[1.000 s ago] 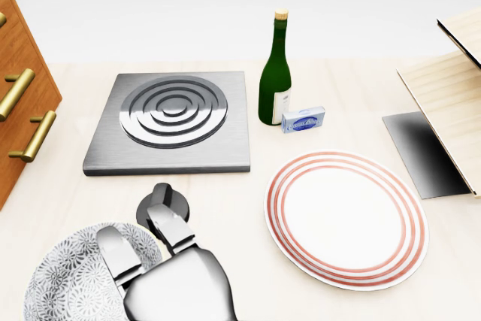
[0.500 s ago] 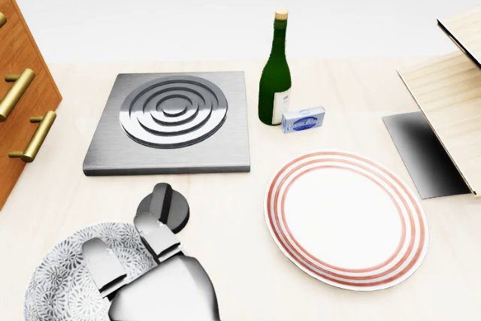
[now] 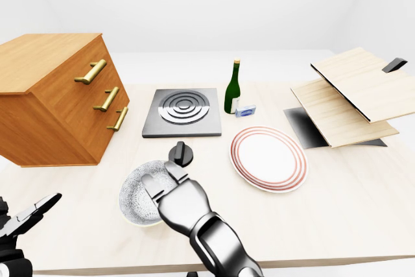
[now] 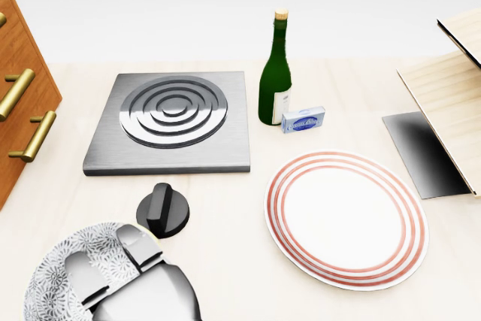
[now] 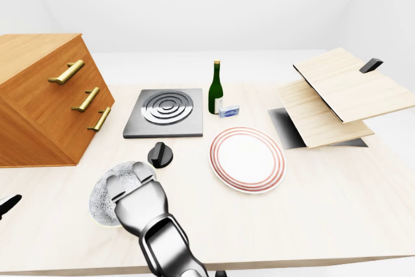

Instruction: Pick up the akita bowl and put it on the plate.

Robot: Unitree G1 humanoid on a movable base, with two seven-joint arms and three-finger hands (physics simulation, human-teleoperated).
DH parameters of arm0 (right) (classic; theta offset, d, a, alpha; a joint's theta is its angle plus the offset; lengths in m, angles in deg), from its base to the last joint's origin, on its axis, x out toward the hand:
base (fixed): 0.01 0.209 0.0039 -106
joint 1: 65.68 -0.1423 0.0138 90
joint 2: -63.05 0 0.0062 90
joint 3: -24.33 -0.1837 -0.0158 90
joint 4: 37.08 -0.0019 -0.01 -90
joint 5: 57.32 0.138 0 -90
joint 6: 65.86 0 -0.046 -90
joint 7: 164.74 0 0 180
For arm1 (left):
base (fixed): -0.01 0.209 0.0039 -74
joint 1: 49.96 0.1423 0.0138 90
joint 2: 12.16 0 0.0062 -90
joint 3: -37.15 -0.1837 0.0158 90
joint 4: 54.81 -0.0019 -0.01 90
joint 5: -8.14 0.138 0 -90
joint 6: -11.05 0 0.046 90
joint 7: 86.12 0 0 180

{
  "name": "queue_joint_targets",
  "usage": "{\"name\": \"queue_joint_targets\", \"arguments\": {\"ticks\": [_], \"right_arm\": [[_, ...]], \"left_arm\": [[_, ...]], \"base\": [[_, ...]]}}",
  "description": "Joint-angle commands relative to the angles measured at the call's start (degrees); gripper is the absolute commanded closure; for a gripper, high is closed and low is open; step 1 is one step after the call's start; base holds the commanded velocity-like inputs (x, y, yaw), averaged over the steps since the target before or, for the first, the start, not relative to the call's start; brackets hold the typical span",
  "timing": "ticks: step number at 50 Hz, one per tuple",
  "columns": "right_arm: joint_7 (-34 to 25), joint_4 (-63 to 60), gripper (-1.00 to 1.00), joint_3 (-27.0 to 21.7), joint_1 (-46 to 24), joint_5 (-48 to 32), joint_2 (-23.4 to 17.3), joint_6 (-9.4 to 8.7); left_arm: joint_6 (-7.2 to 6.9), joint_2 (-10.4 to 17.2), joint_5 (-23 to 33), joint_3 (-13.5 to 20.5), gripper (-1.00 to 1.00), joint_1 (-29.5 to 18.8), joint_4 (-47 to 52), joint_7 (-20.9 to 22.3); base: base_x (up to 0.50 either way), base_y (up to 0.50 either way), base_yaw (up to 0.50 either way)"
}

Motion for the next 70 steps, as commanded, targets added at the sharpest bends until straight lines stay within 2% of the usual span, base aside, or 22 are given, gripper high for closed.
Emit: {"name": "queue_joint_targets", "arguments": {"ticks": [1, 18, 28, 37, 39, 44, 46, 56, 64, 66, 70], "right_arm": [[0.0, 1.6, -0.99, 0.1, -0.4, 0.4, 0.4, 0.00], [0.0, 3.1, -0.99, 0.6, -0.5, 0.6, 0.9, 0.00], [0.0, 5.1, -0.99, -0.4, -1.5, 1.5, 1.4, 0.00], [0.0, 6.1, -0.99, -0.7, -1.4, 1.8, 1.6, 0.00], [0.0, 6.1, -0.99, -0.5, -1.4, 2.1, 1.8, 0.00], [0.0, 6.4, -1.00, -0.4, -1.4, 2.6, 2.0, 0.00], [0.0, 6.6, -1.00, -0.2, -1.4, 2.6, 2.0, 0.00], [1.0, 8.6, -0.99, 0.6, -1.0, 3.6, 1.9, 0.00], [1.5, 9.7, -1.00, 0.7, -0.7, 4.3, 1.7, 0.00], [1.9, 10.6, -0.99, 0.7, -0.6, 4.8, 1.5, 0.00], [1.7, 11.0, -0.99, 0.7, -0.8, 4.8, 1.6, 0.00]], "left_arm": [[0.31, 0.1, 0.0, -0.1, -1.00, -0.2, -0.5, 0.0], [-0.31, 0.1, -0.2, 0.0, -1.00, 0.0, 0.2, -0.1], [0.08, 0.1, -0.1, 0.0, -1.00, -0.1, -0.4, 0.1], [-0.27, 0.2, -0.3, 0.0, -1.00, -0.1, -0.1, -0.1], [0.23, 0.1, -0.1, -0.1, -1.00, -0.2, -0.6, 0.1], [-0.19, 0.1, -0.3, -0.1, -1.00, 0.0, 0.0, -0.1], [0.21, 0.2, -0.2, -0.1, -1.00, -0.2, -0.5, 0.1], [-0.45, 0.1, -0.4, 0.2, -1.00, 0.0, 0.3, 0.0], [0.62, 0.2, -0.3, -0.1, -1.00, -0.2, -0.9, 0.3], [0.09, 0.1, -0.5, 0.0, -1.00, 0.1, -0.1, 0.1], [0.06, 0.1, -0.4, 0.0, -1.00, 0.0, -0.2, 0.1]], "base": [[0.00, 0.00, 0.00], [0.00, 0.00, 0.00], [0.00, 0.00, 0.00], [0.00, 0.00, 0.00], [0.00, 0.00, 0.00], [0.00, 0.00, 0.00], [0.00, 0.00, 0.00], [0.00, 0.00, 0.00], [0.00, 0.00, 0.00], [0.00, 0.00, 0.00], [0.00, 0.00, 0.00]]}}
